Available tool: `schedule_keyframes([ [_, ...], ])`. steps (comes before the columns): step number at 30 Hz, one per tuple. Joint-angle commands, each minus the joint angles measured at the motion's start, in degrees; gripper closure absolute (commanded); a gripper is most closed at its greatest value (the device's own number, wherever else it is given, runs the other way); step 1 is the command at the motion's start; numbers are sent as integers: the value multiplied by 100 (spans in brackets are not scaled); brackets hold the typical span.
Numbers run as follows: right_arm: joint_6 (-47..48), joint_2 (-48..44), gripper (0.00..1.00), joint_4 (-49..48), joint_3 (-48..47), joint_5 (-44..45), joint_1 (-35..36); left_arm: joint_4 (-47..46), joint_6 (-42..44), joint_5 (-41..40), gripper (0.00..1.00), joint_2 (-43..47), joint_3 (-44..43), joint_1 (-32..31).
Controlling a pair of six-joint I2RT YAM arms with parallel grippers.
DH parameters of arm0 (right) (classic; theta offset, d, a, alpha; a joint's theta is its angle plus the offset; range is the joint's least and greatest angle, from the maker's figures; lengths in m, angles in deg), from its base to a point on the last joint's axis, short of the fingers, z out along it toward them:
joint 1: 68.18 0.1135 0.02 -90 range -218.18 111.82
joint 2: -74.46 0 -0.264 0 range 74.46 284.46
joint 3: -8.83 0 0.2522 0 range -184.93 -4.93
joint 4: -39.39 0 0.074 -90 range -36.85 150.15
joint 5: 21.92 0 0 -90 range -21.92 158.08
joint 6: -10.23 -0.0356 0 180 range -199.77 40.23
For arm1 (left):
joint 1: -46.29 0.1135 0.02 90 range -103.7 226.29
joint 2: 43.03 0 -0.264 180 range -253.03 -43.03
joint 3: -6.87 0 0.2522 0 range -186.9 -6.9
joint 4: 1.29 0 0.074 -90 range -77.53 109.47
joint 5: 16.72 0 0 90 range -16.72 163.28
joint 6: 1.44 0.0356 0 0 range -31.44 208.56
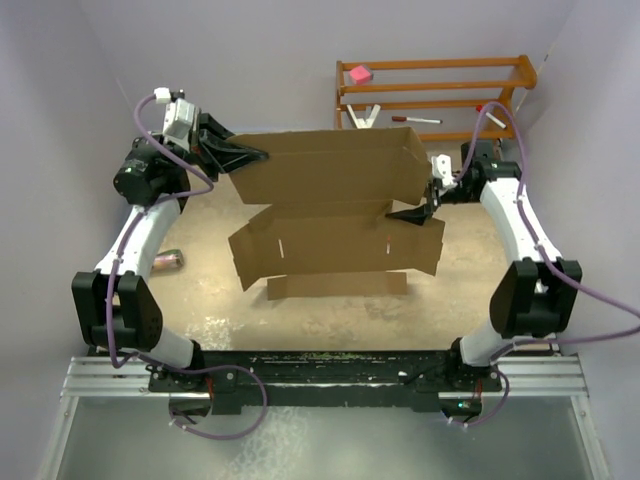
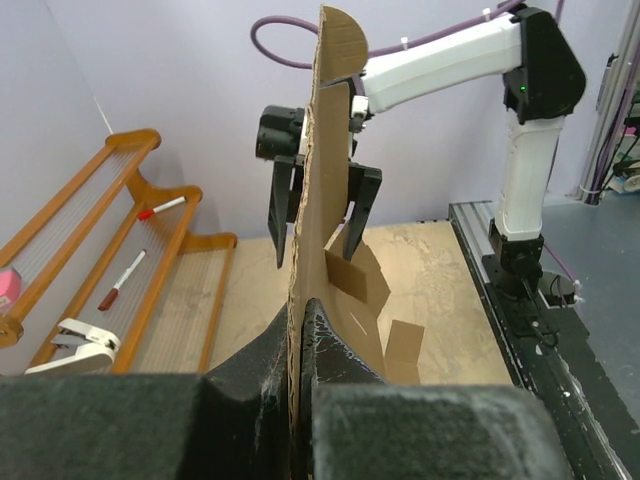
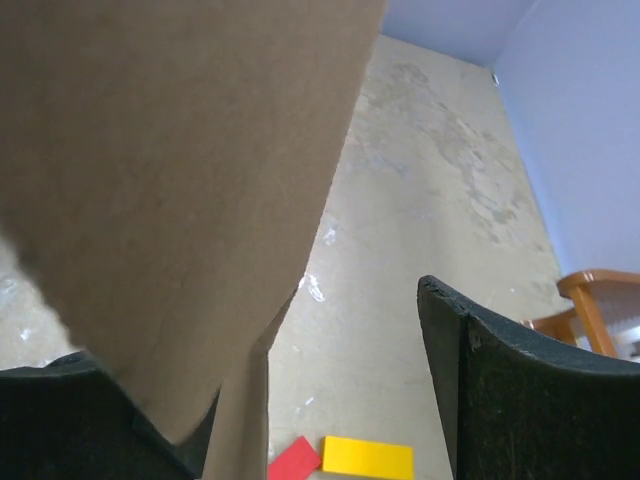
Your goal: Fold the paper box
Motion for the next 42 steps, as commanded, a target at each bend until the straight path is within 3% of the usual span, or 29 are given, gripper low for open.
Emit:
schedule_keyframes([
  [1,2021,649,24,2836,-733,-511,38,-714,76,-387,96,45,-231,-62],
  [8,2124,697,37,2842,-716,-515,43,-715,94,-461,96,49,-238,-62],
  [10,2128,731,47,2841,-714,-540,47,-715,92,-473,96,51,-236,-62],
  [12,2118,746,60,2842,-731,-546,43,-710,95,-480,96,41,-242,-62],
  [14,2114,730,90,2842,-732,-546,47,-715,90,-472,96,28,-241,-60],
  [15,2109,721,100,2837,-740,-546,47,-714,97,-462,96,24,-232,-62],
  [21,2072,741,100,2842,-753,-495,47,-715,94,-453,96,6,-214,-62],
  [24,2041,736,75,2842,-768,-501,47,-715,89,-440,96,17,-214,-62],
  [26,2041,710,68,2842,-763,-525,47,-713,92,-436,96,7,-202,-62],
  [27,2028,709,72,2842,-778,-520,47,-714,97,-434,96,6,-197,-62],
  [29,1999,724,100,2840,-801,-487,47,-715,106,-449,96,6,-177,-62],
  [33,1911,784,100,2841,-848,-415,34,-714,137,-450,96,10,-151,-62],
  [34,1824,825,91,2842,-918,-331,15,-715,137,-451,96,16,-148,-58],
  [36,1681,889,56,2848,-1021,-213,-197,-715,142,-486,96,38,-132,-22],
  [38,1684,858,34,2842,-1015,-19,-525,-715,136,-622,96,79,-38,121],
  [42,1560,762,25,2831,-1081,359,-1362,-711,67,-1001,96,149,185,481],
])
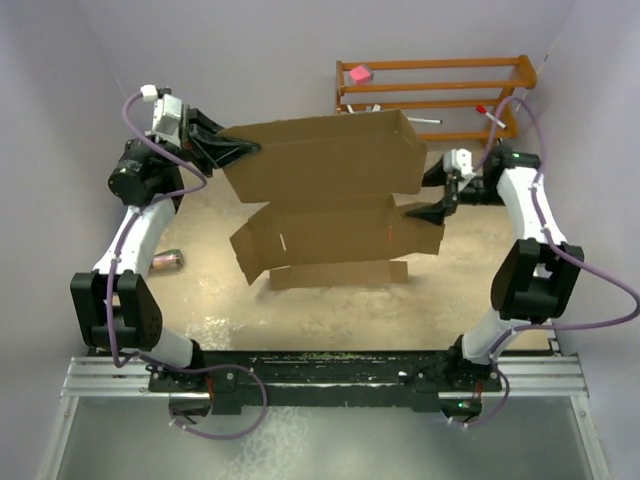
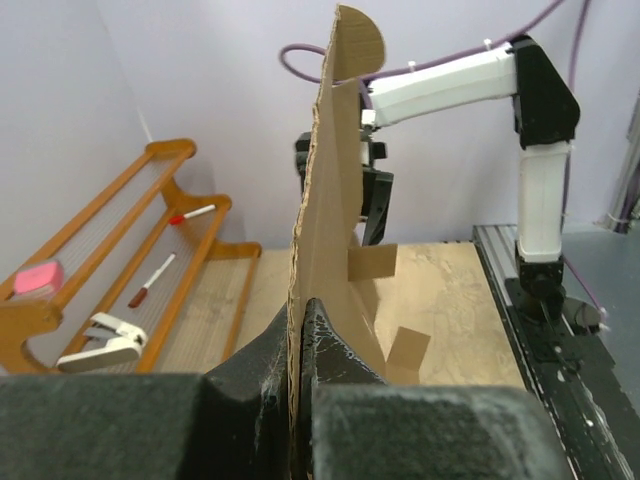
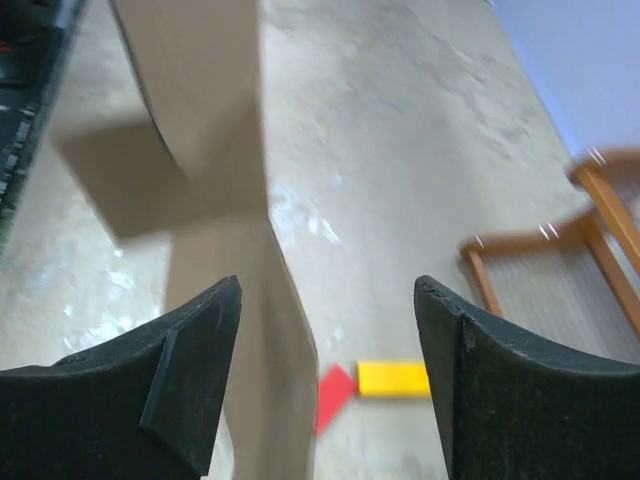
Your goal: Fold the paper box
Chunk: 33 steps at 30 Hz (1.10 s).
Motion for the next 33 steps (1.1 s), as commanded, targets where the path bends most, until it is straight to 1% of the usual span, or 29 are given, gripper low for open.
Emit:
schedule_keyframes([
  [1,-222,-168,24,103,-254,466,-937,-698,0,-822,96,172,216,370],
  [3,-537,-301,22,-47,-340,738,-1155,-663,-55,-950,96,199,311,479],
  [4,-944,-438,21,-343,-365,892,-1252,-606,-92,-988,96,224,358,534],
  [5,-1582,-609,20,-877,-335,1061,-1311,-519,-126,-1014,96,250,404,587],
  [6,-2368,-881,20,-1518,-236,1420,-1342,-424,-140,-1019,96,290,452,633],
  [7,-3279,-1203,20,-2444,-32,1789,-1351,-305,-138,-1021,96,344,522,683],
  [8,-3853,-1548,20,-3320,220,2141,-1345,-155,-108,-1020,96,399,592,726],
  [9,-3853,-1885,20,-4282,523,2440,-1345,-5,-47,-1021,96,471,676,763],
  [10,-3853,-2162,20,-4891,732,2691,-1348,185,35,-1022,96,537,757,792],
  [11,-3853,-2340,20,-5073,808,2845,-1352,370,152,-1008,96,631,844,819],
  [12,-3853,-2405,20,-5041,788,2810,-1352,570,280,-1015,96,750,937,834],
  [14,-3853,-2355,20,-4674,729,2796,-1351,1023,602,-1034,96,962,1130,858],
  [16,-3853,-2319,20,-4446,898,2983,-1351,1468,910,-1048,96,1162,1285,859],
  [18,-3853,-2354,20,-4706,1413,2992,-1347,1832,1204,-1090,96,1340,1426,865],
  [21,-3853,-2348,20,-5247,2014,2734,-1317,2331,1666,-1148,96,1577,1567,863],
  [24,-3853,-2143,20,-5663,2385,3047,-1011,2679,1925,-1173,96,1721,1644,864],
  [25,-6796,-2043,76,-5786,2448,3215,-821,2709,1967,-1180,96,1747,1650,861],
  [26,-7141,-1947,94,-5968,2585,3357,-640,2776,2002,-1187,96,1762,1663,863],
  [29,-7480,-1550,97,-6512,2728,3681,-240,2937,2122,-1206,96,1787,1696,861],
  [33,-7446,-1033,98,-6486,2614,3933,238,3011,2175,-1237,96,1748,1745,862],
])
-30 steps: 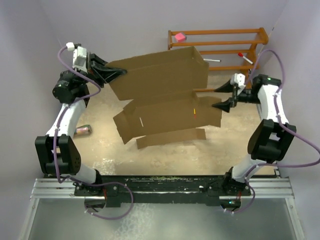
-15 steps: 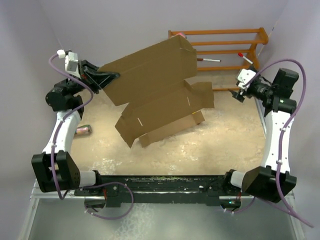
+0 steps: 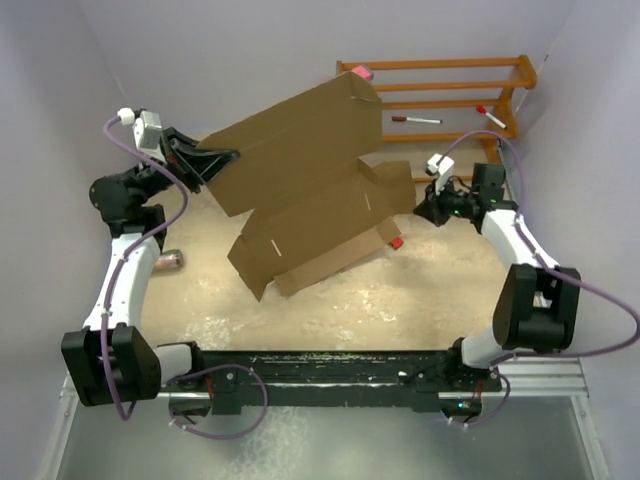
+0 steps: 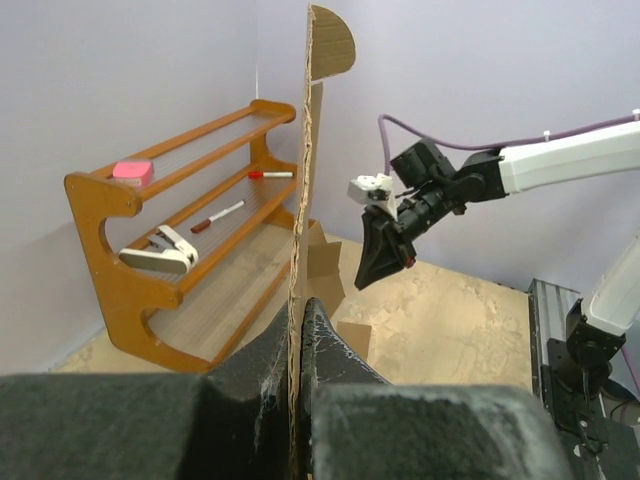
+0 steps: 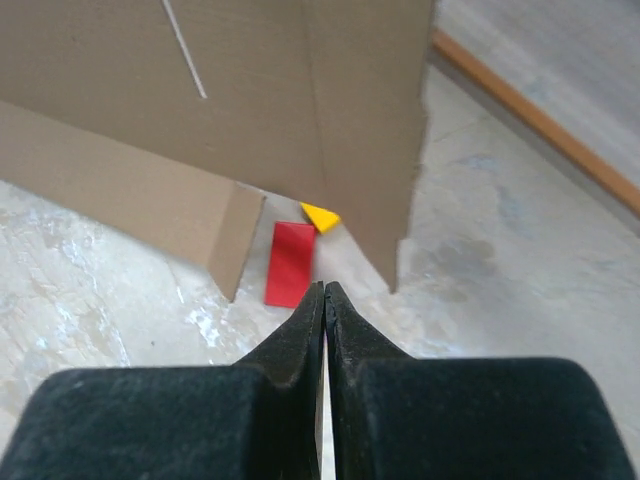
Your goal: Fold the paper box
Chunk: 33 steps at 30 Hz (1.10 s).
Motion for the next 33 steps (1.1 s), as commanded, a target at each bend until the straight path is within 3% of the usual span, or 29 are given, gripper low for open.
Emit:
schedule_keyframes([
  [1,-787,347,99,-466,-134,412,470,134,243,-251,96,73,50,49],
  [15,-907,882,100,-706,-229,1665,1190,113,182,-245,96,-25,74,51],
  [23,-341,634,100,-340,-124,783,1496,249,243,-289,96,-55,82,51],
  [33,19,708,100,80,-185,844,2033,458,344,-255,96,-31,72,51],
])
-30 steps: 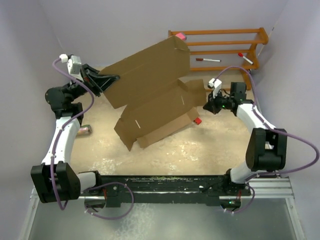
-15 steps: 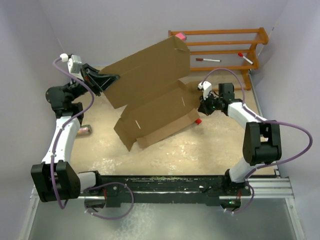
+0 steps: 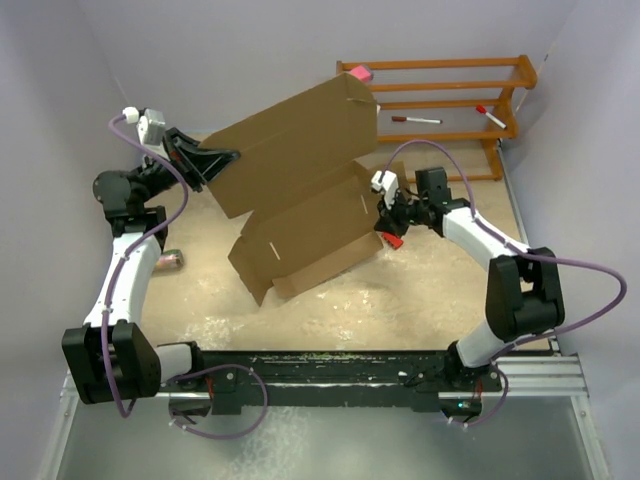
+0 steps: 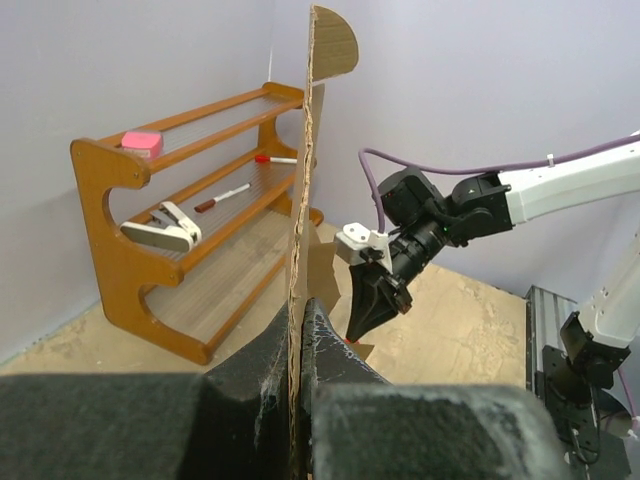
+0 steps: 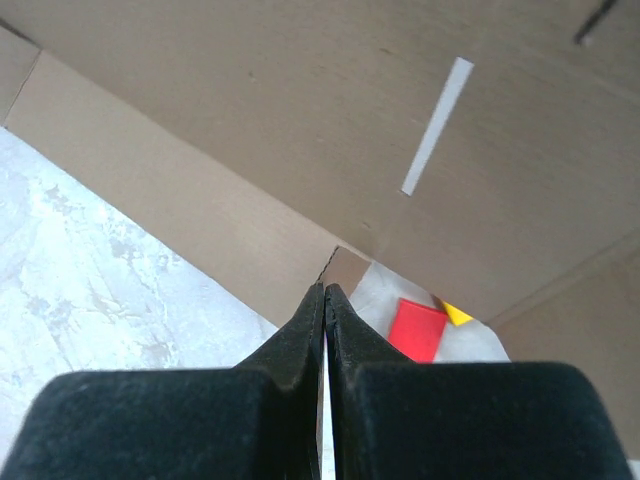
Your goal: Fold the paper box
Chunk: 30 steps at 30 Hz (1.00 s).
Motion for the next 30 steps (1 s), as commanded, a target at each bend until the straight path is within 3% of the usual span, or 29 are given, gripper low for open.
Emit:
schedule_keyframes([
  [1,300,169,100,414,-222,-56,125,-54,134,-100,96,31,-44,49],
  [30,219,1591,100,803,-630,1370,1037,109,241,74,96,10,-39,31],
])
